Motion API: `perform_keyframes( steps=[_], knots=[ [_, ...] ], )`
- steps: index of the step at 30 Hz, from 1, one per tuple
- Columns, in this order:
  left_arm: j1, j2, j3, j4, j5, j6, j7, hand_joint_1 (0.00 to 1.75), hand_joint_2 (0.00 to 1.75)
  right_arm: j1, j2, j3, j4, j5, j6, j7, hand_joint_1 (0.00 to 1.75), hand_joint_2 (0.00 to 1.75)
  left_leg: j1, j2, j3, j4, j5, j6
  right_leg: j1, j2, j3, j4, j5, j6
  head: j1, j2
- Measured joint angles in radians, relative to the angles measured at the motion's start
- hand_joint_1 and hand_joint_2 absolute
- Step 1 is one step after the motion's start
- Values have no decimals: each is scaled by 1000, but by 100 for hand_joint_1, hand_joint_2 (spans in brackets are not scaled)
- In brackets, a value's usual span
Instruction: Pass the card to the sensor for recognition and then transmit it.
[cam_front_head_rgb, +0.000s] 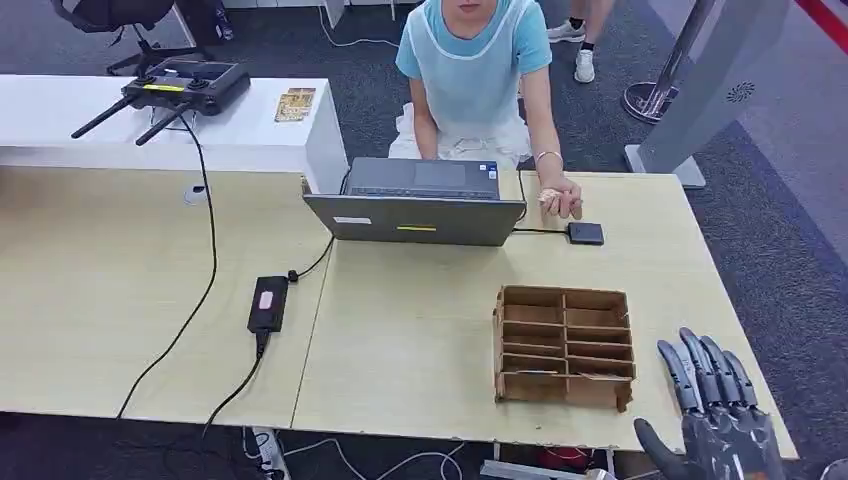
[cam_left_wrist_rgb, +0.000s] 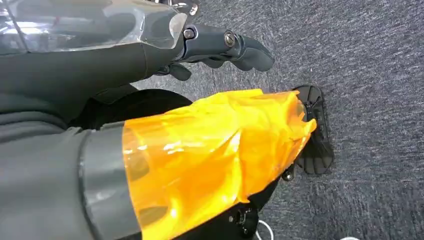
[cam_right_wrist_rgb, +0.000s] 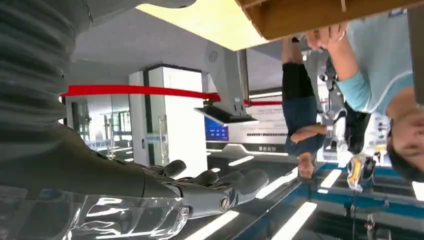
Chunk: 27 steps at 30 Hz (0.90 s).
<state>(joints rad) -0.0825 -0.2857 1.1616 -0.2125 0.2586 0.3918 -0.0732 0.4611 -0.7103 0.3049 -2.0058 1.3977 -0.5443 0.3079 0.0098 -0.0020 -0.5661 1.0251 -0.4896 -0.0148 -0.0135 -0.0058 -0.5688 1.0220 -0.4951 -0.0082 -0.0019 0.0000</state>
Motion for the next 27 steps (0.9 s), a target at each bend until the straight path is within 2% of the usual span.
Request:
perform_keyframes(
  steps=[7,13,20,27],
  knots=[
    [1,2,-14,0,-2,-3,6,0,0,-71,-18,71,67,-9,25,6,0,175,0,0,1,0,0,0,0,0,0,0,0,0,0,0],
    [3,8,-28,0,-11,-11,16,0,0,-105,-32,97,96,-44,68,-5,0,175,0,0,0,0,0,0,0,0,0,0,0,0,0,0],
    [4,13,-44,0,-23,-15,21,0,0,-167,-38,100,129,-115,128,-69,0,175,0,0,0,0,1,0,0,0,0,0,0,0,0,0],
    [7,18,-68,0,-43,-26,36,0,0,-243,-32,90,190,-188,198,-159,0,175,0,0,1,0,1,0,0,0,0,0,0,0,0,0]
  ],
)
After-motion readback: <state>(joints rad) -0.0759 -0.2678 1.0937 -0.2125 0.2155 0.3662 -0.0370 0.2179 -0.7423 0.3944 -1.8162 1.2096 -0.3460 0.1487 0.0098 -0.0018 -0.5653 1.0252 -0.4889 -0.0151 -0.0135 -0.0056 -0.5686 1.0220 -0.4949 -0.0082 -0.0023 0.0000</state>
